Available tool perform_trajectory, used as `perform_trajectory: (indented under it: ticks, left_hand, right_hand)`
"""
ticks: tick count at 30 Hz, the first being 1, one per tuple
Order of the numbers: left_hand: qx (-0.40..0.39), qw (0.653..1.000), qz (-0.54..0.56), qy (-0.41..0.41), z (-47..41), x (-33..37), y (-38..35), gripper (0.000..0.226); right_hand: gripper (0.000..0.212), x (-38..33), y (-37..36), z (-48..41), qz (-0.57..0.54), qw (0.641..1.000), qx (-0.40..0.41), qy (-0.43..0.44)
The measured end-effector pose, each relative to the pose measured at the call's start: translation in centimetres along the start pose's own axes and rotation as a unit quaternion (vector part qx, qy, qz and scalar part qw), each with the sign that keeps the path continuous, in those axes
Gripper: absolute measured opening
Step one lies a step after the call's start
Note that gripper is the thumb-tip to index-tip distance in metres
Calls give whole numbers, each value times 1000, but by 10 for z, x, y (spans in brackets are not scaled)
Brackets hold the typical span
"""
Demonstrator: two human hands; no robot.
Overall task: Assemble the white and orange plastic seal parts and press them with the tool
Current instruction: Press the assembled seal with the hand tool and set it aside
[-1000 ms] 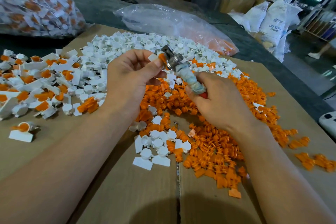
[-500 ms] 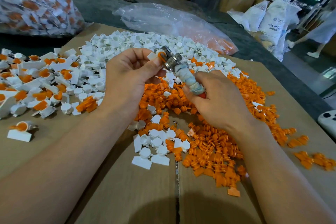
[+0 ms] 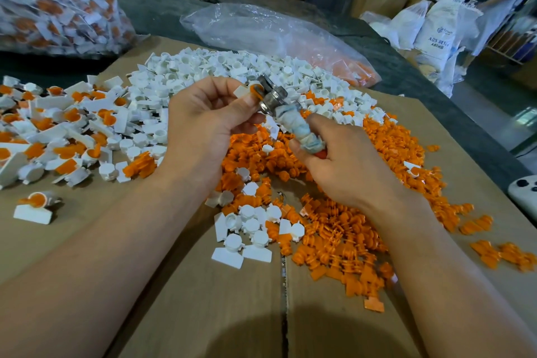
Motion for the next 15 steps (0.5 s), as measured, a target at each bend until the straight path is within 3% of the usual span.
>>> perform_trajectory:
  ticks: [8, 15]
  left_hand:
    - [8, 1000, -3, 1, -1, -3, 2, 19]
    - [14, 1000, -8, 5, -1, -4, 3, 19]
  right_hand:
    - [30, 1, -5, 0, -2, 1000, -8, -8]
    - [13, 1, -8, -1, -4, 1000, -12, -2]
Point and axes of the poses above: each hand's wrist, its own z-axis away from the middle knuckle, its own y-axis out of the back of the hand, x = y × z, the point moved 10 cm from there along -z, towards the middle knuckle, and after that the axes turned 9 degrees about x, right-handed, at the moved point
